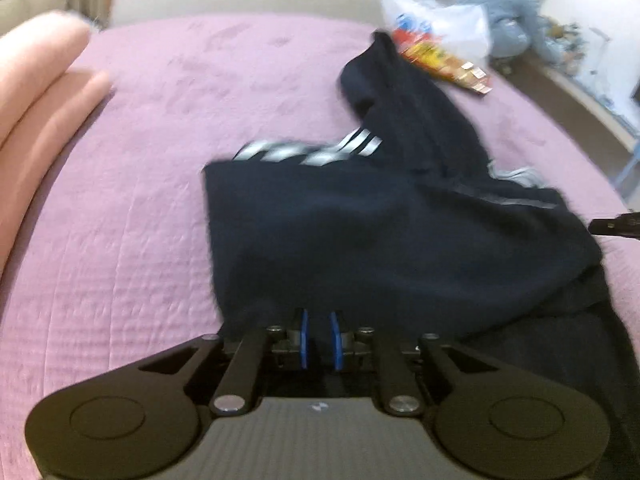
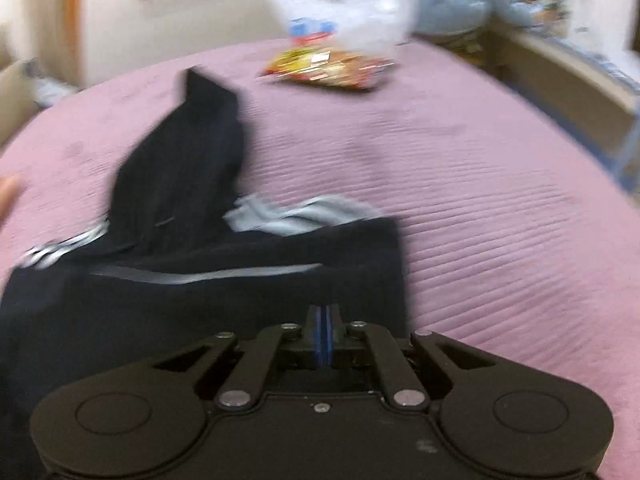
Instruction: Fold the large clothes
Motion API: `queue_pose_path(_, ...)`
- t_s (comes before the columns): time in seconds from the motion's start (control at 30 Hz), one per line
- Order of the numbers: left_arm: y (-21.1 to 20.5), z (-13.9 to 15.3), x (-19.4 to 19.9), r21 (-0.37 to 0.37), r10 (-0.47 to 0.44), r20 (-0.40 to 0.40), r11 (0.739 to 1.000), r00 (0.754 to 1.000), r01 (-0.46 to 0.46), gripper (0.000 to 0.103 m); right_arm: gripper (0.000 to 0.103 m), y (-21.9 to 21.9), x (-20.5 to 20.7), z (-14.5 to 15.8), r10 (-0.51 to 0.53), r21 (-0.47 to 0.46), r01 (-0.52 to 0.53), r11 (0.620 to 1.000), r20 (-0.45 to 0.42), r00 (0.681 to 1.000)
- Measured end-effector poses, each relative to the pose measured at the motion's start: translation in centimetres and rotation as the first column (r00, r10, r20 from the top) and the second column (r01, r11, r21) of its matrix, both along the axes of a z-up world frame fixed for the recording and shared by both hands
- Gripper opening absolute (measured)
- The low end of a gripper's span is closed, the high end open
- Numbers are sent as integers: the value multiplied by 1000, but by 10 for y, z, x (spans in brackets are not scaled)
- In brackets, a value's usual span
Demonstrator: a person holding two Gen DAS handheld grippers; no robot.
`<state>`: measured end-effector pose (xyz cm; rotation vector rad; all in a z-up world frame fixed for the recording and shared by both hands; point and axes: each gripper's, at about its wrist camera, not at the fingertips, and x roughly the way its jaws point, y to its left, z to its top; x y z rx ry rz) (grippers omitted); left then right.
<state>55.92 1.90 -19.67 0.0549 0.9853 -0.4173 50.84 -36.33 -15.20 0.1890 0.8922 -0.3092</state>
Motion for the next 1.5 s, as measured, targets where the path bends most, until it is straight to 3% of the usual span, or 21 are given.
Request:
queue_pose_path(0.07,-2,-23,5,64,19,-77,998,997,-14,12,2,18,6,-16,64,-54,-67,996,-50,997)
queue_pose_path(0.17,-23,-14,3,187,-57,-54,980,997,66,13,3,20,24,-63,83,-58,-101,993,-260,962)
queue_pose_path(0.2,-32,-8,3,240,-88,-49,966,995,98,14,3,22,25,-64,94,-67,-115,991,-255,962)
queue_pose_path(0.27,-39,9,4,235,-124,-15,964,992,124,16,4,26,32,-53,112,-76,-141,987,-301,947)
queue_pose_path(0.43,-42,54,32,65,-122,64,991,990,118,32,13,15,20,-1,166,-11,-169,986,-135,977)
queue_pose_path(0.6,-87,61,89,105,-176,136,981,975,162,34,13,-6,41,2,200,23,-199,980,-64,978)
queue_pose_path(0.63,-101,62,101,103,-182,150,980,972,168,44,17,-9,52,3,204,34,-203,979,-29,978)
queue_pose_path(0.67,-114,62,120,100,-185,164,980,969,170,60,29,-15,64,7,209,47,-210,977,19,978)
queue_pose_path(0.7,-126,59,141,96,-180,174,982,968,165,68,53,-19,75,11,209,58,-213,975,63,976)
queue_pose_path(0.73,-136,57,157,89,-168,175,984,970,155,75,63,-25,90,12,204,72,-211,975,104,974)
queue_pose_path(0.83,-163,35,231,37,-120,60,992,991,118,75,69,-40,143,8,178,114,-198,974,163,970)
queue_pose_path(0.93,-175,13,293,12,-37,-61,999,997,38,59,69,-53,195,2,156,154,-189,970,201,967)
queue_pose_path(1.03,-177,1,332,-96,-2,-105,995,994,-8,69,70,-64,239,-8,153,162,-188,969,208,966)
queue_pose_path(1.13,-178,-26,369,-239,-27,-248,970,968,-35,71,70,-71,274,-22,148,191,-184,964,188,971)
queue_pose_path(1.2,-182,-37,382,-296,-37,-265,954,963,-45,78,70,-71,293,-32,152,219,-190,957,177,972)
queue_pose_path(1.23,-185,-36,384,-314,-53,-252,949,966,-30,76,70,-70,303,-37,153,229,-190,955,170,974)
queue_pose_path(1.27,-189,-35,385,-328,-70,-241,945,968,-13,58,70,-69,310,-42,145,232,-180,956,160,976)
queue_pose_path(1.3,-193,-35,387,-321,-76,-231,947,970,-3,42,58,-67,318,-47,131,235,-163,958,144,981)
queue_pose_path(1.33,-197,-37,388,-284,-71,-220,959,973,5,6,37,-66,325,-53,124,238,-150,960,121,985)
queue_pose_path(1.37,-200,-35,386,-246,-69,-207,969,976,16,6,6,-62,330,-55,141,224,-160,961,99,985)
queue_pose_path(1.5,-163,-1,359,-335,-72,-68,941,995,45,5,5,-53,306,-29,223,110,-243,964,167,960)
